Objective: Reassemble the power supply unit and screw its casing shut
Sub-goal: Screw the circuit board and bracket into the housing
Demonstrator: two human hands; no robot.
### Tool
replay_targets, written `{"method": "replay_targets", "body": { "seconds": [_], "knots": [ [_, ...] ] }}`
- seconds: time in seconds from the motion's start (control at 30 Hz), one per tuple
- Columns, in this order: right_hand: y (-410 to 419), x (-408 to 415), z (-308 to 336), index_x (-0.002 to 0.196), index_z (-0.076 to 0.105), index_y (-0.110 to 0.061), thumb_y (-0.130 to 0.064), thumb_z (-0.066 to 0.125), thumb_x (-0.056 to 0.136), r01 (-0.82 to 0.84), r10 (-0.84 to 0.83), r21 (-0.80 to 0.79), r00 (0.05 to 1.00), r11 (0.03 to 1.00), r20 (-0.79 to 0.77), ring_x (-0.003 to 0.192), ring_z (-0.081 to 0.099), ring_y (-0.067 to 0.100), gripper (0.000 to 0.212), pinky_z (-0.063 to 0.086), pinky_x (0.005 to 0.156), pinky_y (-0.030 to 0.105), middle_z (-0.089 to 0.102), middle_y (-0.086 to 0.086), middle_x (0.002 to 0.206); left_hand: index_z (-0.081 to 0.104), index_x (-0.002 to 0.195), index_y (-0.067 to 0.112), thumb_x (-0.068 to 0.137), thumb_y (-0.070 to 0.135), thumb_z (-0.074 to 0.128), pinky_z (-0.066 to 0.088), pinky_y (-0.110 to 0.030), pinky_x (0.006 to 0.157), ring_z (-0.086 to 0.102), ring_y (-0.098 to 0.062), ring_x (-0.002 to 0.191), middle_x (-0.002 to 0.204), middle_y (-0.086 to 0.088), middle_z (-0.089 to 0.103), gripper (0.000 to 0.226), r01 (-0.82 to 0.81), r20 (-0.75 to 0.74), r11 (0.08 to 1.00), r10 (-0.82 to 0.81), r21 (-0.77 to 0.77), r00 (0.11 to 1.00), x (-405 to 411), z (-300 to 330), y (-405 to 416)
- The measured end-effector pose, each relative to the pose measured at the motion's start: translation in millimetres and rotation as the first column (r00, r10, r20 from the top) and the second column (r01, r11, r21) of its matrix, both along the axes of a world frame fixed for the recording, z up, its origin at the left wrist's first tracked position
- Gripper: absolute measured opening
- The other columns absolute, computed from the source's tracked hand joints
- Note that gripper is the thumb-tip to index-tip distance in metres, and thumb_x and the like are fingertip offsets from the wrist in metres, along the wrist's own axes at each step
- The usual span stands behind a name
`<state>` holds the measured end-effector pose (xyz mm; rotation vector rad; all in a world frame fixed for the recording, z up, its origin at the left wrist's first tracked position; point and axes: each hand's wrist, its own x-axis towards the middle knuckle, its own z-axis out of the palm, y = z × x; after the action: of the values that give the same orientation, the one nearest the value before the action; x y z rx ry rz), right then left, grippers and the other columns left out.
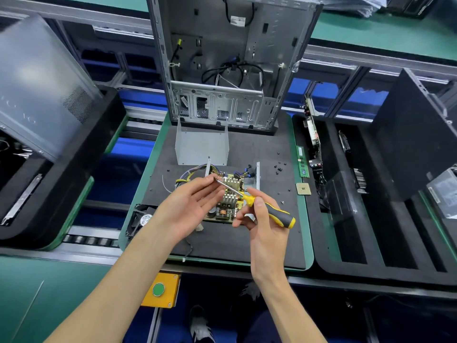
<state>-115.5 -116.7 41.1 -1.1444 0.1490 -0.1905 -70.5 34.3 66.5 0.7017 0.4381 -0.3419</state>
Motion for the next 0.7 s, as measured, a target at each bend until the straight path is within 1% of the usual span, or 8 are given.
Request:
{"method": "replay_targets", "body": {
  "seconds": [0.23,0.4,0.47,0.5,0.57,0.6,0.63,0.7],
  "knots": [
    [0,2,1,0.106,0.078,-0.018,-0.033,0.061,0.100,0.005,0.000,0.097,0.999,0.995,-0.050,0.066,0.060,0.017,0.024,0.053,0.058,0.028,0.059,0.006,0.069,0.082,0.084,0.005,0.075,0.013,0.075,0.061,-0.029,0.075,0.076,-0.027,0.094,0.097,-0.017,0.076,0.014,0.026,0.072,0.993,-0.034,0.114,0.997,2,-1,1],
    [0,7,-1,0.097,0.077,-0.013,-0.037,0.066,0.096,0.053,-0.034,0.152,0.991,0.987,-0.128,0.062,0.056,0.017,0.026,0.051,0.055,0.029,0.056,0.006,0.068,0.080,0.098,0.002,0.082,0.016,0.078,0.061,-0.031,0.079,0.073,-0.033,0.105,0.109,-0.023,0.074,0.021,0.053,0.152,0.979,-0.084,0.198,0.985,-1,-5,10],
    [-3,12,-3,0.093,0.072,-0.010,-0.037,0.064,0.096,0.070,-0.055,0.124,0.991,0.990,-0.122,0.060,0.054,0.018,0.028,0.049,0.052,0.029,0.055,0.006,0.066,0.079,0.104,0.006,0.086,0.021,0.077,0.061,-0.030,0.079,0.074,-0.031,0.104,0.107,-0.018,0.076,0.023,0.045,0.188,0.938,-0.116,0.345,0.975,-3,-11,21],
    [-6,14,-3,0.092,0.070,-0.011,-0.037,0.062,0.095,0.072,-0.063,0.084,0.992,0.994,-0.106,0.058,0.053,0.018,0.028,0.048,0.050,0.030,0.054,0.005,0.065,0.078,0.105,0.010,0.088,0.022,0.076,0.061,-0.029,0.078,0.075,-0.028,0.100,0.102,-0.012,0.078,0.021,0.008,0.203,0.860,-0.129,0.511,0.971,-3,-17,27],
    [-11,19,-5,0.085,0.070,-0.020,-0.040,0.061,0.093,0.037,-0.040,-0.055,0.998,0.998,-0.053,0.053,0.050,0.017,0.022,0.044,0.046,0.029,0.053,0.002,0.061,0.077,0.102,0.019,0.090,0.020,0.074,0.059,-0.026,0.078,0.074,-0.017,0.093,0.092,0.001,0.078,0.012,-0.093,0.210,0.537,-0.161,0.838,0.964,-4,-33,40],
    [-12,21,-6,0.080,0.069,-0.027,-0.041,0.061,0.092,0.003,-0.007,-0.148,1.000,0.989,-0.030,0.051,0.048,0.016,0.021,0.042,0.044,0.027,0.053,0.000,0.059,0.075,0.101,0.023,0.091,0.021,0.073,0.056,-0.024,0.080,0.071,-0.009,0.091,0.090,0.007,0.077,0.011,-0.114,0.200,0.376,-0.199,0.920,0.959,-4,-41,44],
    [-13,22,-8,0.076,0.066,-0.030,-0.043,0.060,0.092,-0.033,0.031,-0.254,0.999,0.967,-0.014,0.050,0.046,0.015,0.021,0.039,0.044,0.026,0.051,-0.002,0.057,0.074,0.101,0.025,0.091,0.022,0.072,0.053,-0.022,0.083,0.068,-0.002,0.089,0.090,0.012,0.075,0.010,-0.112,0.179,0.270,-0.237,0.956,0.955,-4,-49,47],
    [-11,26,-14,0.078,0.060,-0.028,-0.047,0.058,0.094,-0.090,0.105,-0.477,0.994,0.874,0.004,0.050,0.042,0.010,0.025,0.036,0.048,0.021,0.048,-0.007,0.054,0.073,0.106,0.025,0.093,0.025,0.069,0.051,-0.018,0.084,0.064,0.008,0.088,0.094,0.019,0.071,0.013,-0.072,0.126,0.190,-0.288,0.979,0.949,-3,-61,47]
  ]
}}
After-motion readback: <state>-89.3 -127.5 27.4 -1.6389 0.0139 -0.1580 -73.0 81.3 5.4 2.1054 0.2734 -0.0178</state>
